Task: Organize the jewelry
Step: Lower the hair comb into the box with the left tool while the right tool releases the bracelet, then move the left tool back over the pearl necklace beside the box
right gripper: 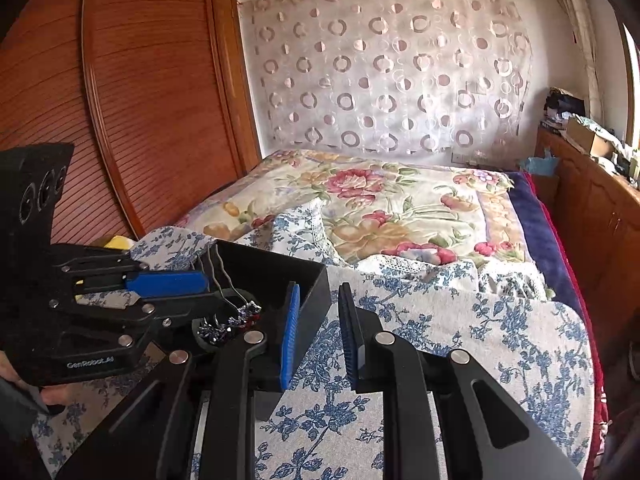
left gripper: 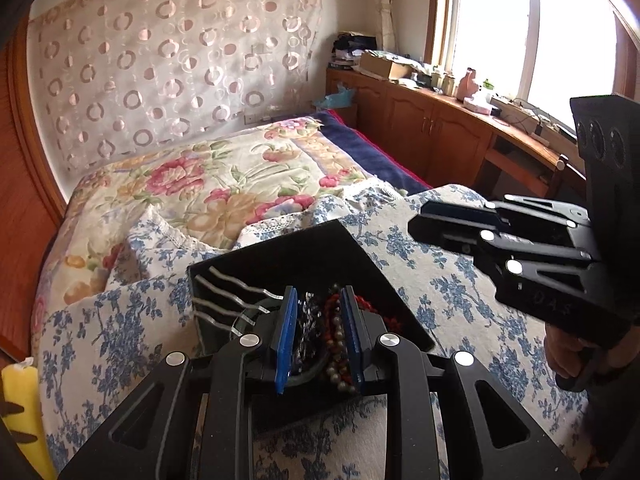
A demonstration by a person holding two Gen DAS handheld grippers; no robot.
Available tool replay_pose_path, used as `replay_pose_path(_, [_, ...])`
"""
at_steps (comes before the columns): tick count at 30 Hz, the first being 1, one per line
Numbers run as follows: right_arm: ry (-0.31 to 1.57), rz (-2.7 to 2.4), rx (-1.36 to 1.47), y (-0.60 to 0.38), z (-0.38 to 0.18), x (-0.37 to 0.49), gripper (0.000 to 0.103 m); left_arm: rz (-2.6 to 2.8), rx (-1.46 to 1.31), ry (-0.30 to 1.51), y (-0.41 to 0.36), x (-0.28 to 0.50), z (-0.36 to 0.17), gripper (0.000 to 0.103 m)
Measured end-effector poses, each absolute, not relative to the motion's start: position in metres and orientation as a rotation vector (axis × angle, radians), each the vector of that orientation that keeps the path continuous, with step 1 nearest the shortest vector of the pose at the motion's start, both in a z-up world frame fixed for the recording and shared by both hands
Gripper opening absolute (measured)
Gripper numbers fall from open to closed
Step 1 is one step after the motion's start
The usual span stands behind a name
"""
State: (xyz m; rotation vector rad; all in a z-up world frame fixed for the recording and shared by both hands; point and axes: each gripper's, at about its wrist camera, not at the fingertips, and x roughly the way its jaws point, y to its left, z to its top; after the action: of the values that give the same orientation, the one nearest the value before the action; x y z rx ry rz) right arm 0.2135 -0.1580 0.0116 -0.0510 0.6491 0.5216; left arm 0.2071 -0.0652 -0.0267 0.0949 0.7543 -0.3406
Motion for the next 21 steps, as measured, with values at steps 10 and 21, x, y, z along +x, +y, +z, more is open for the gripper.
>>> replay_pose_path(10, [0.640, 0.553, -0.096, -0.148, 0.028, 0.168, 0.022, -0.338, 0.056, 0.748, -0.036, 0.146, -0.030, 0.030])
replay_pose_path(21, [0.712, 0.526, -0.105, -0.142, -0.004, 0.114, 0.022, -0.346, 0.054, 0.823, -0.010, 0.097, -0.066, 0.030])
